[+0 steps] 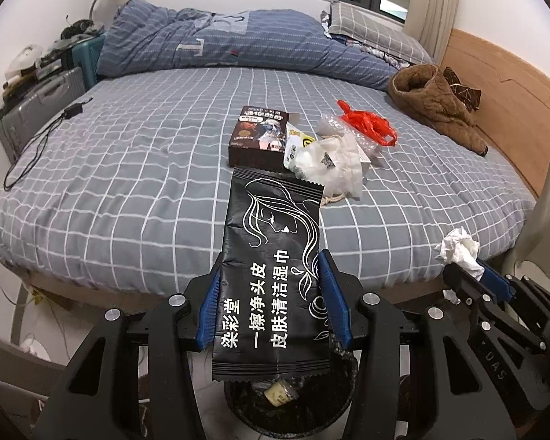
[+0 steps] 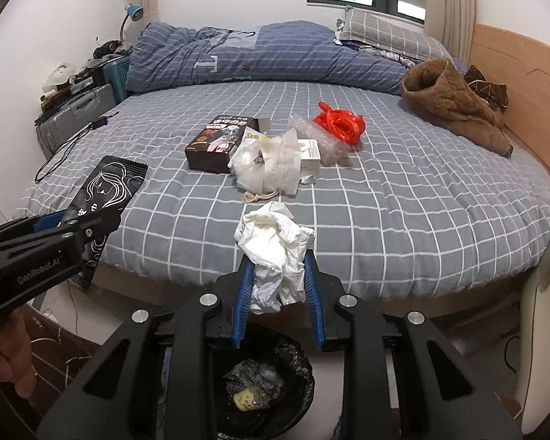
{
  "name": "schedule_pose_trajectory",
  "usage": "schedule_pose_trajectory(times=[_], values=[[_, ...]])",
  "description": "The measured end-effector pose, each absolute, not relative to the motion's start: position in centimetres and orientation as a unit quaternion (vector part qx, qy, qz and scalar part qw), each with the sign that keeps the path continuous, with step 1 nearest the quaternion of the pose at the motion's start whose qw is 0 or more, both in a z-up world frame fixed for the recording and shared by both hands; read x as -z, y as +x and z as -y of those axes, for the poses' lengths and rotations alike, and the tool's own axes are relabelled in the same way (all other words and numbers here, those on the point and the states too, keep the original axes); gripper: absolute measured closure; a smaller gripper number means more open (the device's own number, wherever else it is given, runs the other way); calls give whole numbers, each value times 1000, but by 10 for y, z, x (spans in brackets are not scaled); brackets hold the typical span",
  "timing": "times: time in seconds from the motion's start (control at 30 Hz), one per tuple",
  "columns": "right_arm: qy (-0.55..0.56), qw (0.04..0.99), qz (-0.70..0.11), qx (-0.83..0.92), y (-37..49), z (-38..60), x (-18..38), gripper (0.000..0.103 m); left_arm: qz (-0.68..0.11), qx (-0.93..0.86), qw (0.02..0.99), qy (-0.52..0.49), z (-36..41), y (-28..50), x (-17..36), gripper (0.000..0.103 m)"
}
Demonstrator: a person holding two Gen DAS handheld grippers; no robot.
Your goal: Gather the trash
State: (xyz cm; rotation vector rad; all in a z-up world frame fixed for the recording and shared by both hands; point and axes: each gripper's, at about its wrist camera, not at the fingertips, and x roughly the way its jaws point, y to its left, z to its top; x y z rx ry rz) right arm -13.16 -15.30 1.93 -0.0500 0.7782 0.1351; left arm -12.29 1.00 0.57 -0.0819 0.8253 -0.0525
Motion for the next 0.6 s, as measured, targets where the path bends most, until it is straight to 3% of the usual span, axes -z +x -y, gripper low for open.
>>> schedule_pose_trajectory(times=[0.6], values=[[-23, 907, -419, -45, -164, 149, 5, 78, -446, 22, 894, -45, -18, -162, 27, 55]])
